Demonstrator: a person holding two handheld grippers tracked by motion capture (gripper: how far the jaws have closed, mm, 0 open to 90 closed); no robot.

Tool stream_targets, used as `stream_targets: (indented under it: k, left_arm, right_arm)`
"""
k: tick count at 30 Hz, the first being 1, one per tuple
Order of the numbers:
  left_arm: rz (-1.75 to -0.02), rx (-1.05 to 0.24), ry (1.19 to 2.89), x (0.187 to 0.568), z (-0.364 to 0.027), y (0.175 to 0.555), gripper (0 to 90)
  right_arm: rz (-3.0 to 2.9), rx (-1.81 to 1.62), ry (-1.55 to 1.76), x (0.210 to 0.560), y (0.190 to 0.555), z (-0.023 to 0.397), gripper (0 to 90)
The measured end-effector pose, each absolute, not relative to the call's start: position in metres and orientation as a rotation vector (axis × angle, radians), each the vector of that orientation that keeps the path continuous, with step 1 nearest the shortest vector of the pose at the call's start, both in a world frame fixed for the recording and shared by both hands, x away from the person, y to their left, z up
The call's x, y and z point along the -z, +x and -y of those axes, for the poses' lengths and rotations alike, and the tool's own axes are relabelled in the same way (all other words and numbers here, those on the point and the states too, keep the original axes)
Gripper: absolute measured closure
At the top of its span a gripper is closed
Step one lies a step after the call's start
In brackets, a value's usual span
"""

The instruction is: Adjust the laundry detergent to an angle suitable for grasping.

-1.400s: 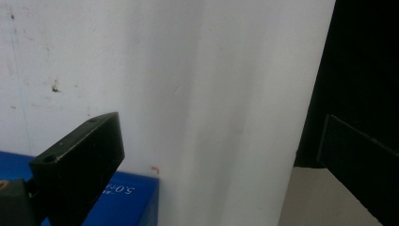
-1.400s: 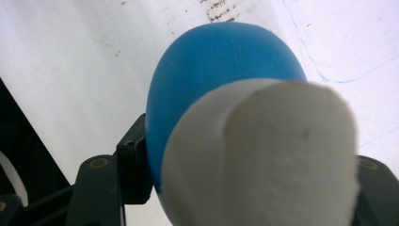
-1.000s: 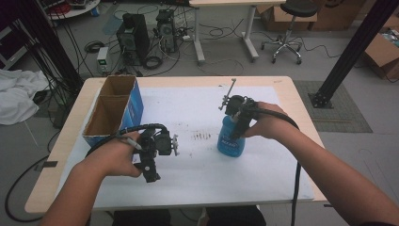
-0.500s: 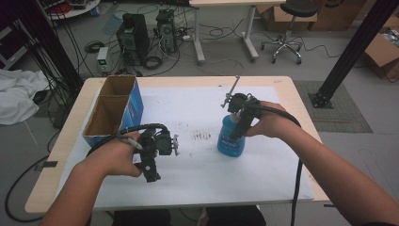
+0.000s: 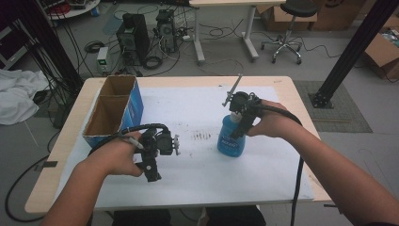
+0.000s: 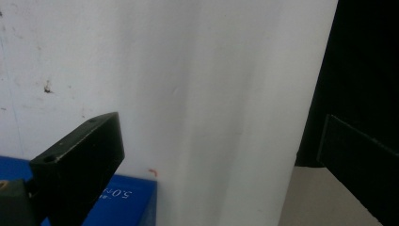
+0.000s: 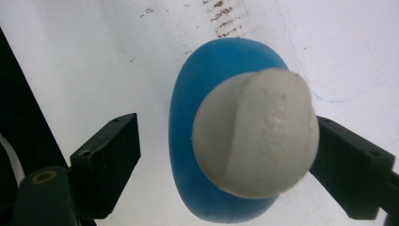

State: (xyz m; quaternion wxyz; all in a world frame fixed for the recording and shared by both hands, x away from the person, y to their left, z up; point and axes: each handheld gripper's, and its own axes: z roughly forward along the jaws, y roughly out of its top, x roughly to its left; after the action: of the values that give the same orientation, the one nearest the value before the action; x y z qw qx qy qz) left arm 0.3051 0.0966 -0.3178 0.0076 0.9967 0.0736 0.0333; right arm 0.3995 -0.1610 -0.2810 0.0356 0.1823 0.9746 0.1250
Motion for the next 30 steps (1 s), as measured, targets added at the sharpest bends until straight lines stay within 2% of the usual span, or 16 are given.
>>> stream_targets:
  k: [30]
  left_arm:
    - [-0.229, -0.094, 3.123, 0.314, -0.096, 0.307, 1.1]
  right_arm:
    - [-3.039, -0.384, 0.415, 0.256, 0.397, 0.166, 0.0]
